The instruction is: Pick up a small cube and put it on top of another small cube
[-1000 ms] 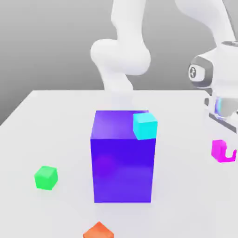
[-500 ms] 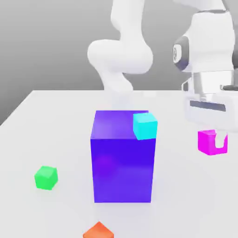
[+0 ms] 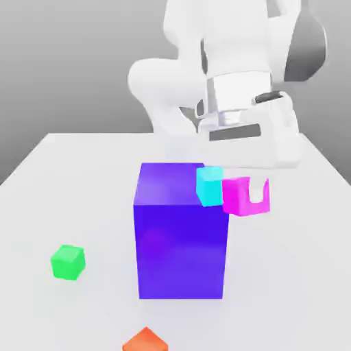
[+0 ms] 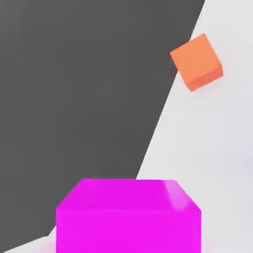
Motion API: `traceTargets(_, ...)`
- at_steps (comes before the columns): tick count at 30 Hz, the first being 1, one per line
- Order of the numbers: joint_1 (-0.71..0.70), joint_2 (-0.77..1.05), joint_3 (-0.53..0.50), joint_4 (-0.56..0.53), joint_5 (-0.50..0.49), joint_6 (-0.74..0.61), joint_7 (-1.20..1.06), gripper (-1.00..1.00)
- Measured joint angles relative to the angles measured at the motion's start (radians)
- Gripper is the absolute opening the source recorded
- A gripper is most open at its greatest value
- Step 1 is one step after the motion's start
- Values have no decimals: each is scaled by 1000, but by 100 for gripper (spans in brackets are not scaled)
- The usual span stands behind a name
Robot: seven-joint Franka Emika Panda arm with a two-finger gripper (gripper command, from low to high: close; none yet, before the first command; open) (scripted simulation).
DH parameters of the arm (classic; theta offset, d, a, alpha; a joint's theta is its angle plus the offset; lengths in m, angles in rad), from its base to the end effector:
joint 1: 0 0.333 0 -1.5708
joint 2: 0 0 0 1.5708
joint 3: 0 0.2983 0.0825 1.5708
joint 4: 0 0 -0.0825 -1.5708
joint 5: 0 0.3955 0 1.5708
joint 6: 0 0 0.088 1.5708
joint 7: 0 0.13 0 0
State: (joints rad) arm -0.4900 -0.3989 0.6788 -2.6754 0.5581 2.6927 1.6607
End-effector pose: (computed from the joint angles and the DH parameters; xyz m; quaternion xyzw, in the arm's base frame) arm 0.4434 0.0525 0.3269 -0.5593 0.8067 -0.0825 0.1722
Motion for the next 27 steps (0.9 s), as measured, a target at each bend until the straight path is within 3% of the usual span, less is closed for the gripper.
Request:
traceTargets(15, -157, 125, -259, -55, -180, -22, -547, -100)
traceTargets(27, -320, 238, -434, -107, -394, -20, -934, -100)
